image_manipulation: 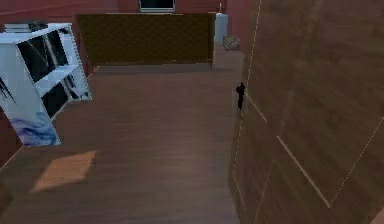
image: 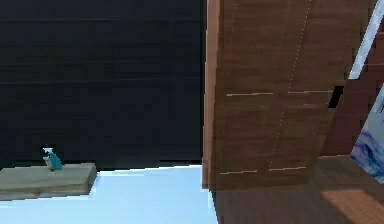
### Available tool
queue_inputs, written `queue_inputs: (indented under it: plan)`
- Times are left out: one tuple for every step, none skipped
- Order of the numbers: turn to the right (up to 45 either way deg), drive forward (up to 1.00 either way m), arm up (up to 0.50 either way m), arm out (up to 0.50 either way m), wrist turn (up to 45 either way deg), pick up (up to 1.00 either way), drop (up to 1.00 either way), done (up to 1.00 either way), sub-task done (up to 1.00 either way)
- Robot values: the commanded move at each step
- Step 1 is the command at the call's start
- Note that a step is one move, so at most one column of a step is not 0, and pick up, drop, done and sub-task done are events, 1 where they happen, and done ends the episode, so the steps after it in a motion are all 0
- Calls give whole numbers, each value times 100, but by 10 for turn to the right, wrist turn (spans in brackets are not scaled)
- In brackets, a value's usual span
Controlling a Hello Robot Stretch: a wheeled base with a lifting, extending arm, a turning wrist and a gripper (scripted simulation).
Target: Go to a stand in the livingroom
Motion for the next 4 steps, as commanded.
queue_inputs:
  plan:
    - [0, 10, 0, 0, 0, 0, 0, 0, 0]
    - [450, 0, 0, 0, 0, 0, 0, 0, 0]
    - [360, 0, 0, 0, 0, 0, 0, 0, 0]
    - [30, 0, 0, 0, 0, 0, 0, 0, 0]
